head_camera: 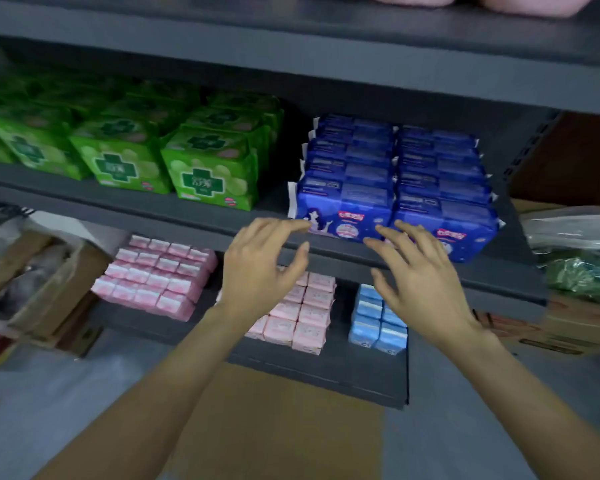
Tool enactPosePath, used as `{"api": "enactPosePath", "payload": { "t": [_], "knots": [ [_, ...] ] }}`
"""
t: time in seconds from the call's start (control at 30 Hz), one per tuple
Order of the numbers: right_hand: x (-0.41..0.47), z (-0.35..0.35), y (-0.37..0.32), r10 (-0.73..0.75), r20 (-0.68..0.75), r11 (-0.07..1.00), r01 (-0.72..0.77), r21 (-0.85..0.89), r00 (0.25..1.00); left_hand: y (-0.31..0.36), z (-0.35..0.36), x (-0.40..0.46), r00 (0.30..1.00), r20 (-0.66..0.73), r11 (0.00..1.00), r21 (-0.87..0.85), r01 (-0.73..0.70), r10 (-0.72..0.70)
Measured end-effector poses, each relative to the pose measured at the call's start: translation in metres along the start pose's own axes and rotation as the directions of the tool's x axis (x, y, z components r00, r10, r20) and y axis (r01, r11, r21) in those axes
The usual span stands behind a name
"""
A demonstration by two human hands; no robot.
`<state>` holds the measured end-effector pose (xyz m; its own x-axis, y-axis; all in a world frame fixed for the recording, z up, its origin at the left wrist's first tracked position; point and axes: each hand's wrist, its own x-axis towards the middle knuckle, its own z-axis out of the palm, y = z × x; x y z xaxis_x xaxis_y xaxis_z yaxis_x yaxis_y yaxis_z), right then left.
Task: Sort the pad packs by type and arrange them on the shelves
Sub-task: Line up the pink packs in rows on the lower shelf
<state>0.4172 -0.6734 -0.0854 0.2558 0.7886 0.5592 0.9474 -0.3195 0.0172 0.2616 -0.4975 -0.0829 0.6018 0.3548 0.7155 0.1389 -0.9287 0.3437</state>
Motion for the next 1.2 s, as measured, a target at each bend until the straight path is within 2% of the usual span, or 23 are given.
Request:
{"api": "enactPosePath", "payload": {
  "t": [0.13,0.3,0.37,0.47,0.57,0.63,0.7,0.8,0.9,1.0,1.1,1.2],
  "knots": [
    [0.021,0.010,-0.047,-0.114,0.030,0.991,0.111,0.077,0.993,-0.047,-0.053,-0.023,0.996,0.008,0.993,0.071,0.092,-0.093],
    [0.084,0.032,-0.112,-0.105,0.045,0.973,0.093,0.212,0.993,-0.136,-0.120,-0.033,0.947,0.055,0.944,0.121,0.308,-0.317],
    [0.117,0.046,-0.139,-0.087,0.089,0.972,0.065,0.227,0.992,-0.182,-0.136,-0.027,0.945,0.113,0.933,0.233,0.276,-0.308],
    [0.165,0.062,-0.160,0.020,0.183,0.971,-0.063,0.232,0.983,-0.238,-0.141,-0.003,0.941,0.199,0.902,0.394,0.178,-0.273],
    [0.214,0.090,-0.176,0.132,0.255,0.985,-0.156,0.074,0.958,-0.283,-0.140,0.026,0.906,0.282,0.866,0.475,0.153,-0.315],
    [0.232,0.108,-0.178,0.207,0.328,0.978,-0.209,-0.030,0.922,-0.297,-0.132,0.040,0.893,0.342,0.840,0.538,0.068,-0.292],
    [0.247,0.128,-0.182,0.271,0.351,0.962,-0.242,-0.125,0.896,-0.316,-0.125,0.054,0.887,0.385,0.826,0.564,-0.008,-0.255],
    [0.263,0.143,-0.184,0.324,0.332,0.942,-0.268,-0.204,0.886,-0.341,-0.116,0.072,0.883,0.396,0.857,0.516,0.012,-0.251],
    [0.272,0.154,-0.189,0.346,0.294,0.928,-0.278,-0.249,0.891,-0.359,-0.112,0.080,0.905,0.383,0.890,0.457,-0.010,-0.186],
    [0.272,0.157,-0.191,0.336,0.269,0.932,-0.277,-0.234,0.903,-0.371,-0.106,0.078,0.929,0.349,0.907,0.419,-0.040,-0.120],
    [0.271,0.148,-0.188,0.305,0.349,0.949,-0.251,-0.191,0.886,-0.367,-0.107,0.077,0.933,0.334,0.901,0.434,-0.027,-0.133],
    [0.265,0.130,-0.183,0.354,0.289,0.934,-0.355,-0.049,0.890,-0.352,-0.110,0.077,0.939,0.318,0.870,0.492,-0.045,-0.131]
  ]
}}
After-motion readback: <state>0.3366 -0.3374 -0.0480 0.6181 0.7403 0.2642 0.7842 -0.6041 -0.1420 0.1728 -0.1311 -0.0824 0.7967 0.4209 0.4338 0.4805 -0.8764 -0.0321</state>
